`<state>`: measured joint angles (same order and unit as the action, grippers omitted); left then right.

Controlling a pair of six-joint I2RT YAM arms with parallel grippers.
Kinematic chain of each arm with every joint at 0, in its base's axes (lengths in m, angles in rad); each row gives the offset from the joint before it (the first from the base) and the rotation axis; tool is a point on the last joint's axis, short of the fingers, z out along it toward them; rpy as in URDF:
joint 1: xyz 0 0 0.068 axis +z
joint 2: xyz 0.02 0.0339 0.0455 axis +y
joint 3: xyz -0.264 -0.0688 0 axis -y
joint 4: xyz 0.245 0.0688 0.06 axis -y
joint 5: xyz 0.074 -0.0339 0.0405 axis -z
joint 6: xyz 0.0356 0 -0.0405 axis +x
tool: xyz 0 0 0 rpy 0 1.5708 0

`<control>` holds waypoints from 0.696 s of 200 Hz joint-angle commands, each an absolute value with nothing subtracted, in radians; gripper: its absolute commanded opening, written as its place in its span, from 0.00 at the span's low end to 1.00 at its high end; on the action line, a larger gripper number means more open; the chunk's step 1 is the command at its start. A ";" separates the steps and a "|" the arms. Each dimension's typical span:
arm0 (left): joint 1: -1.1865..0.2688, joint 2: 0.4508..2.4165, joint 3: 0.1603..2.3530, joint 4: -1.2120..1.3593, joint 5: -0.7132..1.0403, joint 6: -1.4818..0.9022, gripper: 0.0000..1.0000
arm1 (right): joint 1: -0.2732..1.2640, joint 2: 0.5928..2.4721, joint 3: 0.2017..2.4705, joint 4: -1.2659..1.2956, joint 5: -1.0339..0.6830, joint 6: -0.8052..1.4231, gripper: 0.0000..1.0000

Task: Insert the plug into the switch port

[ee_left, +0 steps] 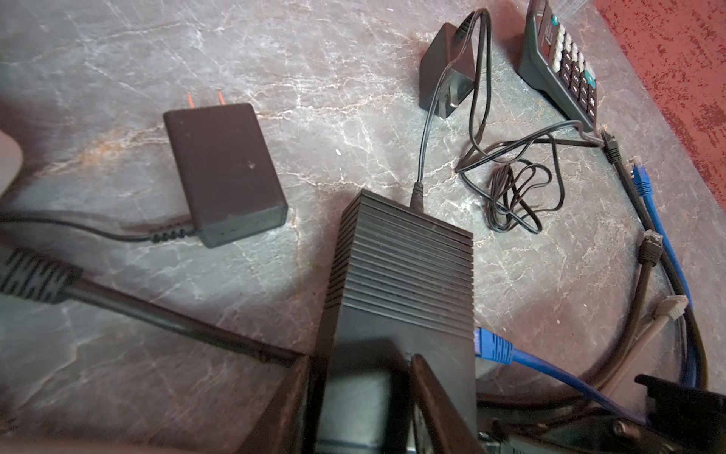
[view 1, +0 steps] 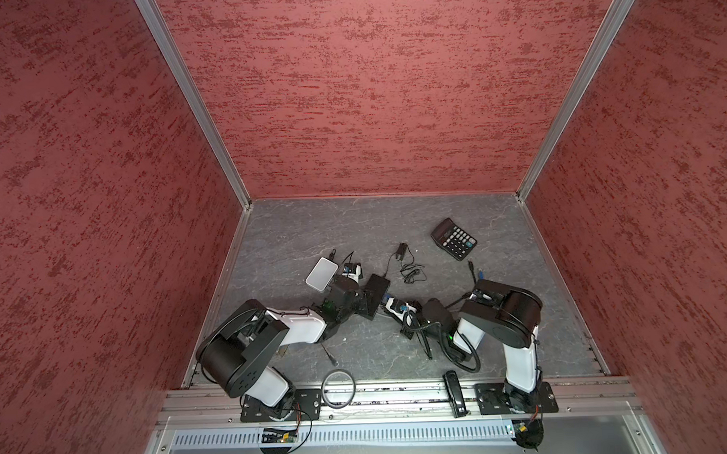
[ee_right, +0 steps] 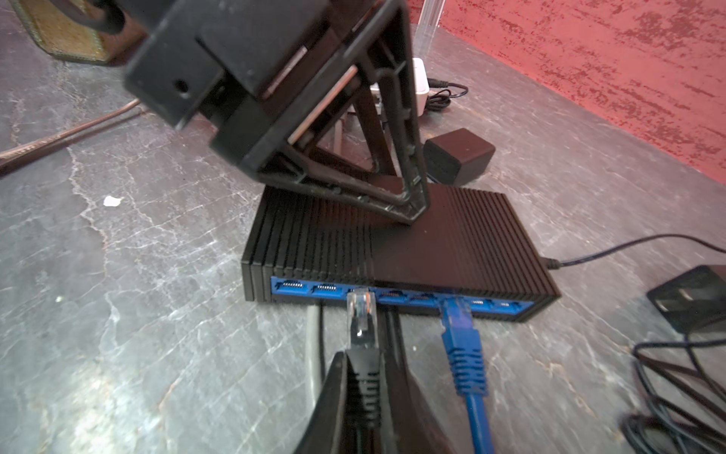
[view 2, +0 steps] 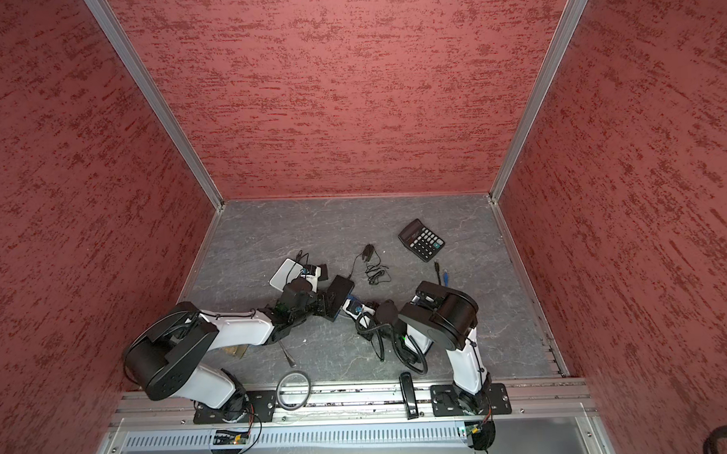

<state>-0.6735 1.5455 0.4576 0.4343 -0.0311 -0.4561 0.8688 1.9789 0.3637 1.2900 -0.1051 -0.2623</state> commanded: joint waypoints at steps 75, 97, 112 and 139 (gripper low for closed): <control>-0.787 1.655 0.486 0.432 0.221 -0.463 0.40 | 0.876 1.970 0.468 1.376 -0.086 -0.208 0.00; -0.783 1.652 0.481 0.424 0.226 -0.451 0.39 | 0.874 1.961 0.466 1.344 -0.095 -0.225 0.00; -0.778 1.652 0.482 0.422 0.227 -0.451 0.39 | 0.877 1.953 0.459 1.353 -0.136 -0.222 0.00; -0.776 1.656 0.486 0.413 0.217 -0.455 0.39 | 0.897 1.937 0.461 1.340 -0.169 -0.226 0.00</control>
<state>-0.6849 1.6035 0.4828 0.4927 -0.0662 -0.4400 0.8566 1.9736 0.3729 1.2713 -0.0875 -0.2317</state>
